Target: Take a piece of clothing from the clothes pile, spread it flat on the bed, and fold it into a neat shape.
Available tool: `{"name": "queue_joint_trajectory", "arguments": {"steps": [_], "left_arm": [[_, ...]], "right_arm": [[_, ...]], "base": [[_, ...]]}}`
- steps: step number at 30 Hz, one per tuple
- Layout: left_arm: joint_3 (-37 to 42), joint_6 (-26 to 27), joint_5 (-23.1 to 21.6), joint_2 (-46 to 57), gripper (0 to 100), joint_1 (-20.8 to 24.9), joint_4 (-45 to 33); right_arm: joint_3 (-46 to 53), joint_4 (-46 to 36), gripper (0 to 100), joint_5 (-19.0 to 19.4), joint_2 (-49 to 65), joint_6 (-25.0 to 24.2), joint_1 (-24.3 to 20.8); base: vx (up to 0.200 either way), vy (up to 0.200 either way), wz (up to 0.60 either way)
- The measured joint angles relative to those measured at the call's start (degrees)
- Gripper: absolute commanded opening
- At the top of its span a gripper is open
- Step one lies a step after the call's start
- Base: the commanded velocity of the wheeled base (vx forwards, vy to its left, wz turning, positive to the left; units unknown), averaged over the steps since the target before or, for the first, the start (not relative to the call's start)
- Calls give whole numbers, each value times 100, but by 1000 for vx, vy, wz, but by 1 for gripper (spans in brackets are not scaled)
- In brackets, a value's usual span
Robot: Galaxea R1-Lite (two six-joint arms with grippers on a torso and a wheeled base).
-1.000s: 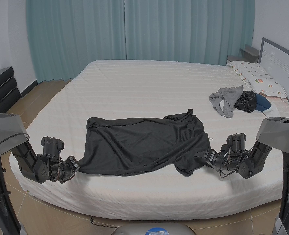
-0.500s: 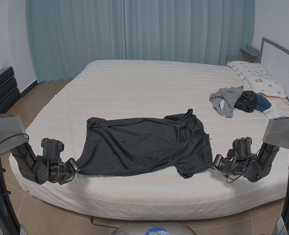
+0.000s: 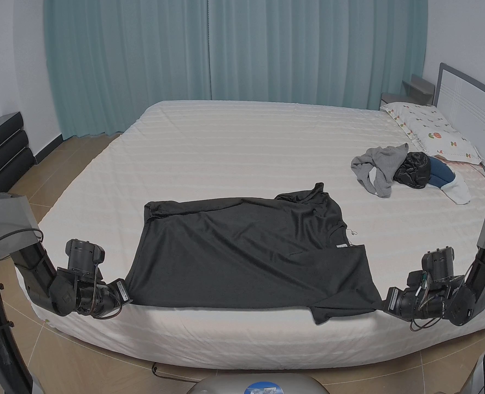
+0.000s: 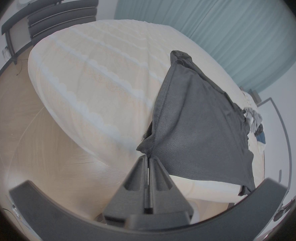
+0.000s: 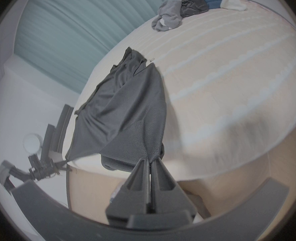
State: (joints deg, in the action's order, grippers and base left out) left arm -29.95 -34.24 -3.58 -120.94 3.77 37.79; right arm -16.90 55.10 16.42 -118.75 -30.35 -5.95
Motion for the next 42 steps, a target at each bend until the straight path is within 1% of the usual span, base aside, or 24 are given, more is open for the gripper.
{"name": "queue_joint_trajectory", "arguments": {"steps": [6,9,11,14,21,22,24,25,28,34,37,42], "left_arm": [[123,441,4,121,0,22,-646],[143,611,2,212,0,26,-928],[146,661,4,269,0,26,-983],[168,699,4,313,0,33,-1024],[221,819,9,336,0,48,-1070],[228,844,9,336,100,48,-1081],[243,861,6,336,100,48,-1102],[247,868,6,336,100,48,-1106],[241,863,2,336,100,48,-1103],[154,803,-13,339,100,41,-1075],[74,712,-16,357,100,37,-1059],[-80,538,-13,427,100,9,-1059]], "right_arm": [[413,-41,0,7,232,135,-30],[500,-316,0,7,334,235,-77],[546,-625,0,7,400,457,-107],[581,-846,0,13,461,736,-135],[673,-863,0,16,428,844,-245],[670,-847,0,13,395,850,-262],[660,-836,0,11,325,866,-273],[649,-824,100,11,284,872,-284],[627,-749,100,9,168,872,-311],[557,-113,100,9,76,756,-256],[529,268,100,-4,63,597,-168],[477,906,100,-41,61,167,-38]], "base": [[0,0,0],[0,0,0],[0,0,0],[0,0,0],[0,0,0],[0,0,0],[0,0,0],[0,0,0],[0,0,0],[0,0,0],[0,0,0],[0,0,0]]}}
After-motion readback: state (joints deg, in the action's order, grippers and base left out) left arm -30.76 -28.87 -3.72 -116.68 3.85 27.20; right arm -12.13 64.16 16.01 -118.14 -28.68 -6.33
